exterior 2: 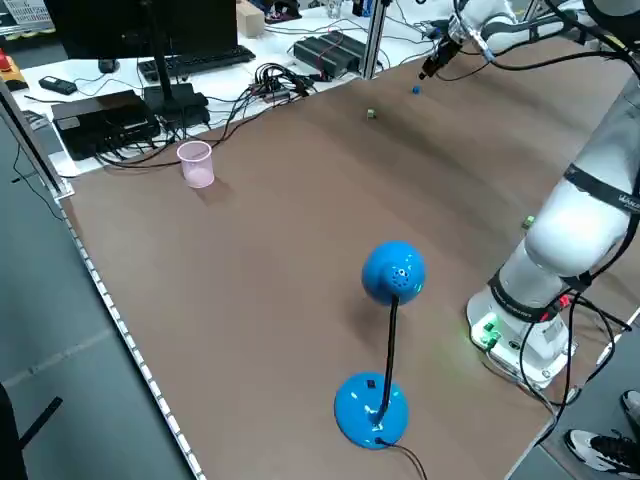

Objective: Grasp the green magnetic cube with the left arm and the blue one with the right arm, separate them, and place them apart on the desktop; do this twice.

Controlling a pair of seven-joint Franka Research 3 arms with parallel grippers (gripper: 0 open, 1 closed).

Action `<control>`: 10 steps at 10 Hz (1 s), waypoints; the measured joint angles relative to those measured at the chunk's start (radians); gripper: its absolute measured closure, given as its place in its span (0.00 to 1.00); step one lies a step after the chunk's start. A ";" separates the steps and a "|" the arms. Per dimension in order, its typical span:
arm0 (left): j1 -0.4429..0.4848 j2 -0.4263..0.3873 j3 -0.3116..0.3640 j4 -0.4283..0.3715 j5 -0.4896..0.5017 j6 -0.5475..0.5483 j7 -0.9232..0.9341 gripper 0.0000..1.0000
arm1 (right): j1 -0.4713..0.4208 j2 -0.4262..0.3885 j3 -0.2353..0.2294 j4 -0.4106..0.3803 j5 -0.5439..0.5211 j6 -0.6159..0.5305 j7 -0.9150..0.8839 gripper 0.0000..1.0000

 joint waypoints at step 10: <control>0.000 0.002 0.000 0.009 0.000 0.000 0.001 0.00 | -0.250 -0.698 0.071 -0.257 0.001 -0.732 -0.222 0.00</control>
